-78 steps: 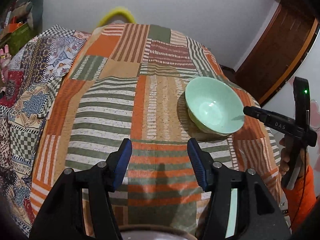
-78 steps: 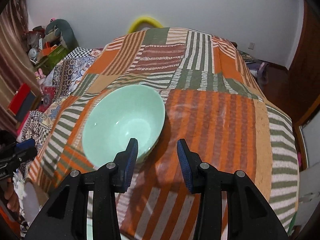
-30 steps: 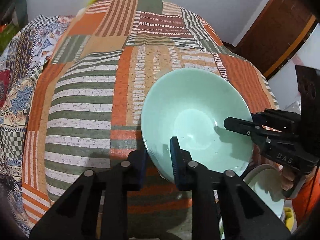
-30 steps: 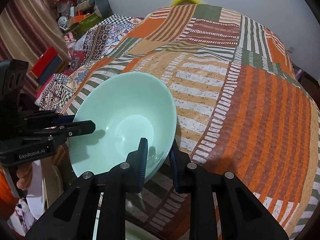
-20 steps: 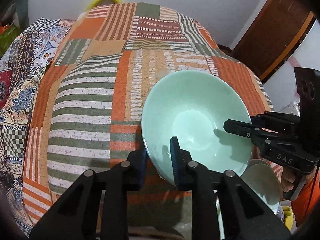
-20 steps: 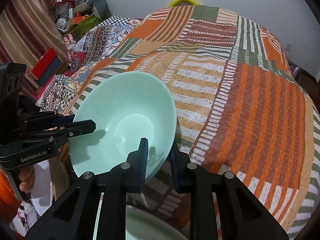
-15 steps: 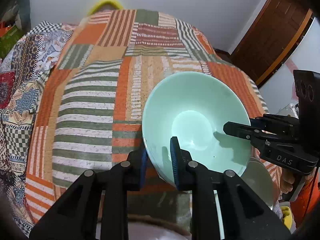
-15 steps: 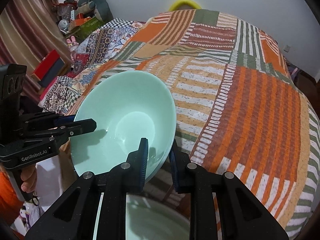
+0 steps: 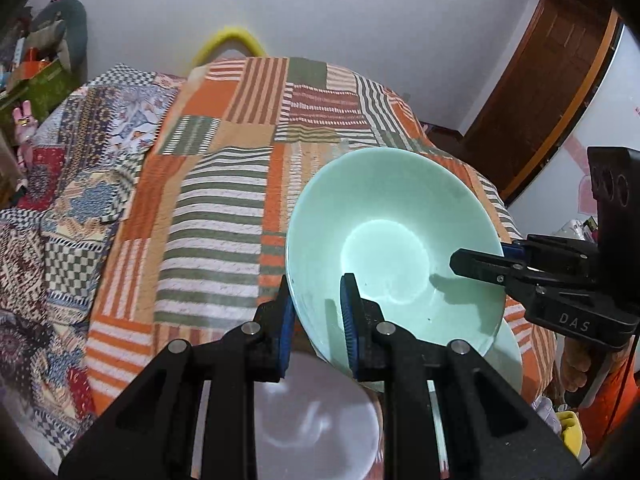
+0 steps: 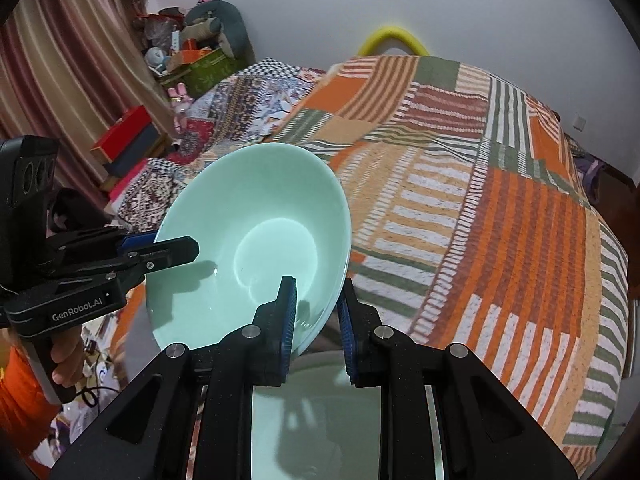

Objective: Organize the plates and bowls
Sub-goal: 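Lift the mint green bowl with both grippers over the bowl stack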

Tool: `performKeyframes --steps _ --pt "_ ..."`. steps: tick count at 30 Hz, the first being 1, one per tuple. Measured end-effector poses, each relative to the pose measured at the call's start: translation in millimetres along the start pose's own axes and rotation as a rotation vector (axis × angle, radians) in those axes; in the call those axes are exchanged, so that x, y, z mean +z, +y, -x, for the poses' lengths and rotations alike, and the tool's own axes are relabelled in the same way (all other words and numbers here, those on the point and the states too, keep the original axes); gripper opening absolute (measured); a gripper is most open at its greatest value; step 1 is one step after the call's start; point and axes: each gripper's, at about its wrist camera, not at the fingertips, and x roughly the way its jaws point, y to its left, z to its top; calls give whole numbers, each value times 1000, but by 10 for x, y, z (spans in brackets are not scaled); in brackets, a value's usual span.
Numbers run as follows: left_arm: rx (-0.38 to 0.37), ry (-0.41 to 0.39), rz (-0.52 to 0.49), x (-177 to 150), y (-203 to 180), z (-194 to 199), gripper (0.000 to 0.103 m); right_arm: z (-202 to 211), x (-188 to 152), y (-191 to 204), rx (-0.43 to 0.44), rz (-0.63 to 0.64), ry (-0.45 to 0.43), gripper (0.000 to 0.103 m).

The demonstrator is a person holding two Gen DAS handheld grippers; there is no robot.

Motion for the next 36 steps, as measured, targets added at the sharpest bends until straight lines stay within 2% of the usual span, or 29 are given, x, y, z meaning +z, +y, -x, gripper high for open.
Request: performKeyframes --steps 8,16,25,36 --pt "40 -27 20 -279 90 395 21 91 -119 323 39 32 -7 19" --pt "75 -26 51 -556 223 627 21 70 -242 586 79 46 0 19" --pt "99 0 99 -816 431 653 21 -105 -403 827 108 62 43 19" --pt "102 49 141 -991 598 494 21 -329 -544 920 115 56 113 19"
